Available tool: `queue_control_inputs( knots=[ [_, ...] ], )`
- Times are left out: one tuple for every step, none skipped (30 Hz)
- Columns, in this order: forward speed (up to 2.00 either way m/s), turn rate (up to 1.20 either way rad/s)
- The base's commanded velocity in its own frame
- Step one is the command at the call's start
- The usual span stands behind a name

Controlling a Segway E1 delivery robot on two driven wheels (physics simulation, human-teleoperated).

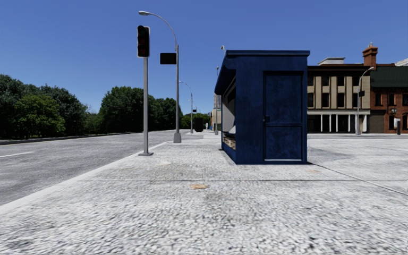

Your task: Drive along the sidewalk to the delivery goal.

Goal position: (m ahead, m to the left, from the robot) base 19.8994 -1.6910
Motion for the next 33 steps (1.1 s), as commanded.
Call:
queue_control_inputs(
  knots=[
    [2.0, 0.06],
    [2.0, 0.07],
    [2.0, 0.08],
    [2.0, 0.08],
    [2.0, 0.08],
    [2.0, 0.09],
    [2.0, 0.13],
    [2.0, 0.17],
    [2.0, 0.17],
    [2.0, 0.18],
    [2.0, 0.18],
    [2.0, 0.18],
    [2.0, 0.18],
    [2.0, 0.18],
    [2.0, 0.18],
    [2.0, 0.18],
    [2.0, 0.18],
    [2.0, 0.18],
    [2.0, 0.18],
    [2.0, 0.18],
    [2.0, 0.18],
    [2.0, 0.18],
    [2.0, 0.14],
    [2.0, 0.05],
    [2.0, 0.03],
    [2.0, 0.0],
    [2.0, 0.0],
    [2.0, 0.0],
    [2.0, 0.0],
    [2.0, 0.0],
    [2.0, 0.0],
    [2.0, 0.0],
    [2.0, 0.0]
  ],
)
